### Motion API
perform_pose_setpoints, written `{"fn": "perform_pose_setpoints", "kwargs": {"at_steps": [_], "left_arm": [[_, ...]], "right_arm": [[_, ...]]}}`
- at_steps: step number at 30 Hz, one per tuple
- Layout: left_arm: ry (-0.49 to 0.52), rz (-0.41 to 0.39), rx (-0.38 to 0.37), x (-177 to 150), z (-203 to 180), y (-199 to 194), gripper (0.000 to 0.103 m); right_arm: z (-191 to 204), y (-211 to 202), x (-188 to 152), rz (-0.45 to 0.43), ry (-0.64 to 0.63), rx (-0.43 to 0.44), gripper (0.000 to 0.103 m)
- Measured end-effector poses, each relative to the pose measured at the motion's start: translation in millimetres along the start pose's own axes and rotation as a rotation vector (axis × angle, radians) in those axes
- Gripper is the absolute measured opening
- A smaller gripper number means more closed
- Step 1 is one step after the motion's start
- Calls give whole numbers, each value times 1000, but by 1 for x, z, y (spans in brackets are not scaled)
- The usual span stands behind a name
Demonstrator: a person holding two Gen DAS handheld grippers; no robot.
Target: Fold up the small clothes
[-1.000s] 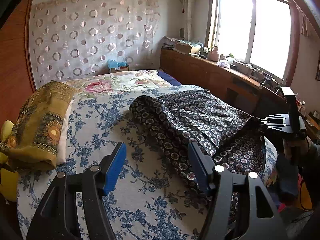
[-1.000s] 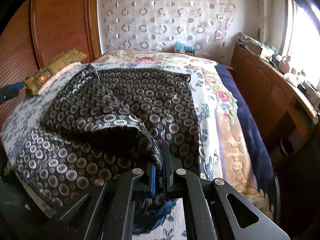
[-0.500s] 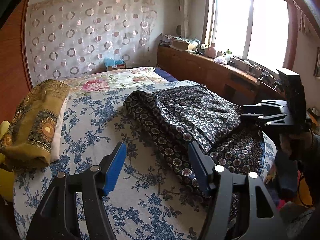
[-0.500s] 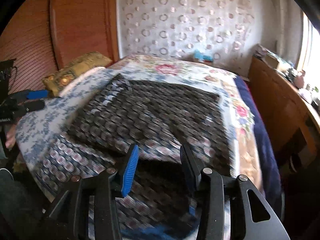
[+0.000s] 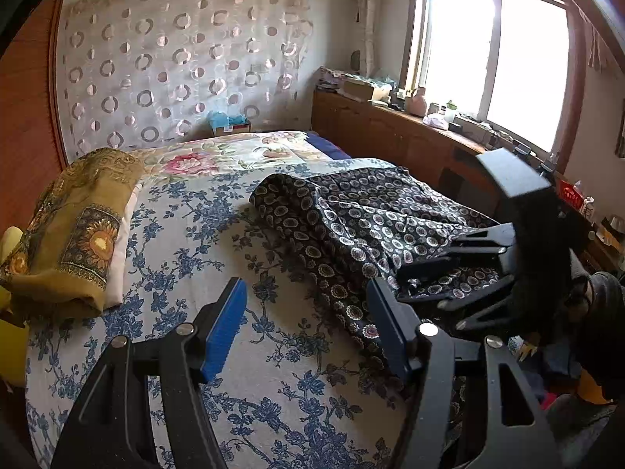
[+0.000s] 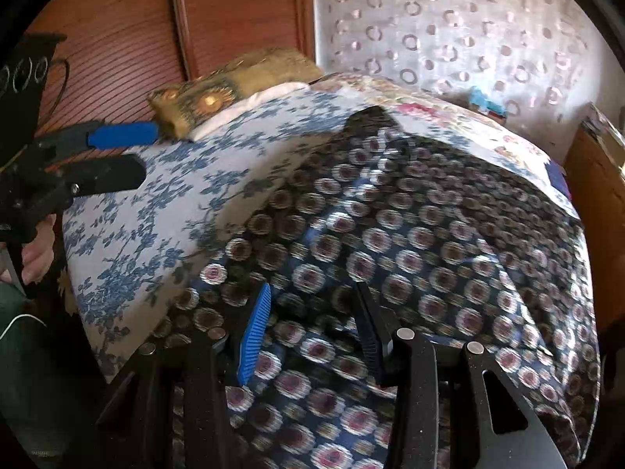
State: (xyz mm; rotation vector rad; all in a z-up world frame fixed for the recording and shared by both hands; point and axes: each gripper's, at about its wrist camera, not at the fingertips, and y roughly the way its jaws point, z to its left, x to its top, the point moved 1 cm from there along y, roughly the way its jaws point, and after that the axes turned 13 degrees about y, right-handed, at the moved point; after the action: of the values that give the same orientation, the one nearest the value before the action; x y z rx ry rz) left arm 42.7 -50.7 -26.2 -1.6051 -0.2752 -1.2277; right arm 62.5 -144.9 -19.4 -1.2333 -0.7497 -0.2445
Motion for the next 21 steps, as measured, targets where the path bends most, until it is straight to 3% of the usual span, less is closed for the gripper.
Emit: {"fn": "perform_pose_setpoints", "kwargs": {"at_steps": [4, 10, 14, 19, 20, 21], "left_arm": [[-1, 1, -1, 0, 0, 0, 65], [-3, 4, -6, -1, 1, 1, 65], [-2, 5, -7, -1, 0, 1, 65], [-2, 5, -7, -1, 0, 1, 65], [-2, 5, -7, -1, -1, 1, 65], [-2, 5, -7, -1, -1, 1, 65]], "right_arm": [[3, 16, 4, 32, -15, -8, 46], [14, 32, 8, 44, -52, -13, 56], [26, 39, 4, 31, -109, -62, 56], [25, 43, 5, 22, -87, -51, 56], [25, 42, 5, 21, -86, -49, 49], [24, 41, 5, 18, -87, -55, 33]]}}
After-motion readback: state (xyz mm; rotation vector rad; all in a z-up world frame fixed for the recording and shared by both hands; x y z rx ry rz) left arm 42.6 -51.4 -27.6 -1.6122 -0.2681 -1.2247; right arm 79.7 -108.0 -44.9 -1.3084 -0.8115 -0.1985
